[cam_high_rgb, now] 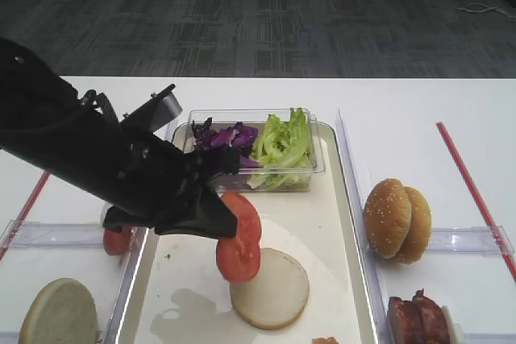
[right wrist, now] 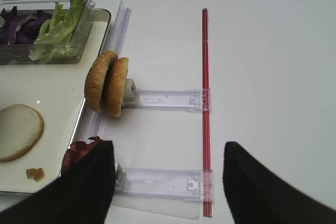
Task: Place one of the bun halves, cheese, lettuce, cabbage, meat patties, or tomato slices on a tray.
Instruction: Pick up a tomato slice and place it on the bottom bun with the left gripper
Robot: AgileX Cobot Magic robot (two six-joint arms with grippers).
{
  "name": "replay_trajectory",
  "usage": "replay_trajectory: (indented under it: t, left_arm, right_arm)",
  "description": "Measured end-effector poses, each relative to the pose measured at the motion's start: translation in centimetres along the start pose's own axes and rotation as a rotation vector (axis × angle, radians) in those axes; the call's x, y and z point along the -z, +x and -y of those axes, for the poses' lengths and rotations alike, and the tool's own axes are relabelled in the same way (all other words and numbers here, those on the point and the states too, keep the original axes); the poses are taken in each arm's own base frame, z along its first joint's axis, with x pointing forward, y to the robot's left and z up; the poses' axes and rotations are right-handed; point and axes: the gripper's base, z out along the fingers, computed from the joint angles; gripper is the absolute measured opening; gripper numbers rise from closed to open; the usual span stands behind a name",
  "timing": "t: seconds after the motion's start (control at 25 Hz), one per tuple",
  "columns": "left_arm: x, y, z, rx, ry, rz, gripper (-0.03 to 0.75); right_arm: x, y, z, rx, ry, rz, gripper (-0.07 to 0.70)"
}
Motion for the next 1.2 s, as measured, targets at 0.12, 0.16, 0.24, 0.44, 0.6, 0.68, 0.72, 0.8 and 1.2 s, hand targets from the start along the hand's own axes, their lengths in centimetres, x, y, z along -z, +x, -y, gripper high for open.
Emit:
replay_trajectory:
  t: [0.12, 0.16, 0.24, 0.44, 0.6, 0.68, 0.72, 0.8, 1.2]
  left_arm:
    - [0.2, -0.1, -0.7, 0.01, 0.064, 0.037, 0.039]
    - [0.2, -0.1, -0.9, 0.009, 0.08, 0.046, 0.039]
    - [0.2, 0.2, -1.2, 0.012, 0.106, 0.05, 0.039]
    - [-1.1, 0.5, -1.6, 0.041, 0.195, 0.016, 0.039]
    - [-2.5, 0.5, -2.1, 0.063, 0.251, -0.022, 0.039]
    - [-2.9, 0.5, -2.5, 0.071, 0.253, -0.035, 0.039]
    - [-3.1, 0.4, -2.6, 0.073, 0.253, -0.036, 0.039]
    - [-3.3, 0.5, -2.6, 0.057, 0.261, -0.036, 0.039]
    - [-4.8, 0.6, -2.9, 0.054, 0.315, -0.057, 0.039]
  right_arm:
    - [0.0, 0.0, 0.0, 0.0, 0.0, 0.0, 0.454]
    - [0.0, 0.0, 0.0, -0.002, 0.0, 0.0, 0.454]
    - [0.0, 0.0, 0.0, -0.002, 0.0, 0.0, 0.454]
    - [0.0, 0.0, 0.0, -0.002, 0.0, 0.0, 0.454]
    - [0.0, 0.0, 0.0, -0.002, 0.0, 0.0, 0.454]
    - [0.0, 0.0, 0.0, -0.004, 0.0, 0.0, 0.454]
    - [0.0, 0.0, 0.0, -0.004, 0.0, 0.0, 0.454]
    - [0.0, 0.0, 0.0, -0.004, 0.0, 0.0, 0.454]
    - [0.0, 0.0, 0.0, -0.004, 0.0, 0.0, 0.454]
